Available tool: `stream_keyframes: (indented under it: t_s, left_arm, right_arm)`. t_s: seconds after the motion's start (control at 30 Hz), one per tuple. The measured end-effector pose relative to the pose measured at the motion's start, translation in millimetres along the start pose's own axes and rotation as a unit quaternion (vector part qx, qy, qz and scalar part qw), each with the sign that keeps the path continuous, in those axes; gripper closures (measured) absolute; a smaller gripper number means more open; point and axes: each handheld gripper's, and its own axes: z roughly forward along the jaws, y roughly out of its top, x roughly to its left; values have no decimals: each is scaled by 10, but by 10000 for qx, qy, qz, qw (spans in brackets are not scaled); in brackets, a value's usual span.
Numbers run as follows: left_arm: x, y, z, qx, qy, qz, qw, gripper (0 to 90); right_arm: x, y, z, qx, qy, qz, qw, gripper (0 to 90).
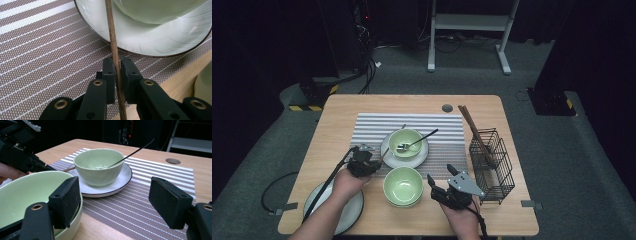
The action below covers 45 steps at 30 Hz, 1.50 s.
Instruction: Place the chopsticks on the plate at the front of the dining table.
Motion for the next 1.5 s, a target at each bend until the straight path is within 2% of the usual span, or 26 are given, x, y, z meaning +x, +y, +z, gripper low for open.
stream_keyframes:
  t_s: [0.3, 0.87, 0.93, 1.17, 1.5]
  left_arm:
    - [12, 37, 28, -44, 3, 31, 10000, 805]
    - [-7, 21, -23, -150, -42, 190, 9997, 671]
    - [-5, 10, -32, -223, -118, 199, 9995, 659]
    - [25, -27, -113, -339, -76, 165, 9993, 628]
    - [-9, -54, -283, -721, -20, 297, 9970, 575]
  right_arm:
    - [-3, 3, -6, -21, -12, -35, 10000, 249]
    - [6, -9, 6, 17, -10, -15, 10000, 249]
    - [5, -10, 9, 18, -13, -25, 10000, 250]
    - [-2, -11, 10, 15, -49, -34, 10000, 252]
    - [10, -24, 21, 43, -41, -43, 10000, 252]
